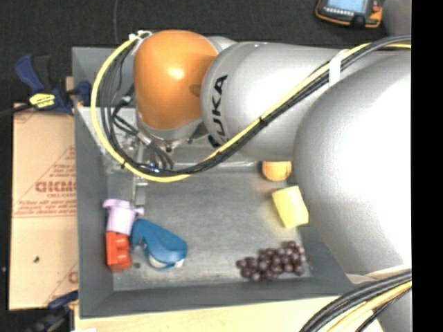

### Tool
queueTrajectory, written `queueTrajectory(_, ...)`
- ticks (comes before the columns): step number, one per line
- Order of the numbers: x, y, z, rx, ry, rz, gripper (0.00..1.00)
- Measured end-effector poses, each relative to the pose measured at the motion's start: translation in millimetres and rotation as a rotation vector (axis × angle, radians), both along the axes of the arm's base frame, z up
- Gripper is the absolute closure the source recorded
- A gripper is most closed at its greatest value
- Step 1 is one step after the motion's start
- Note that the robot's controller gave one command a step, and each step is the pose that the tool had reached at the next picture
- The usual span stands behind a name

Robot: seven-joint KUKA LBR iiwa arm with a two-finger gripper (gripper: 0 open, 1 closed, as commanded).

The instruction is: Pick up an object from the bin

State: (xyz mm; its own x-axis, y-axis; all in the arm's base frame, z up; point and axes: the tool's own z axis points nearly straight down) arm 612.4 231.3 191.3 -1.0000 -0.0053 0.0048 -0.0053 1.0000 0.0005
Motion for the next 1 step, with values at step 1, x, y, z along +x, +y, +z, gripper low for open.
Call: queueTrajectory(1, 1.8, -1.4, 5.5, 0.002, -0.008, -0.005, 0.00)
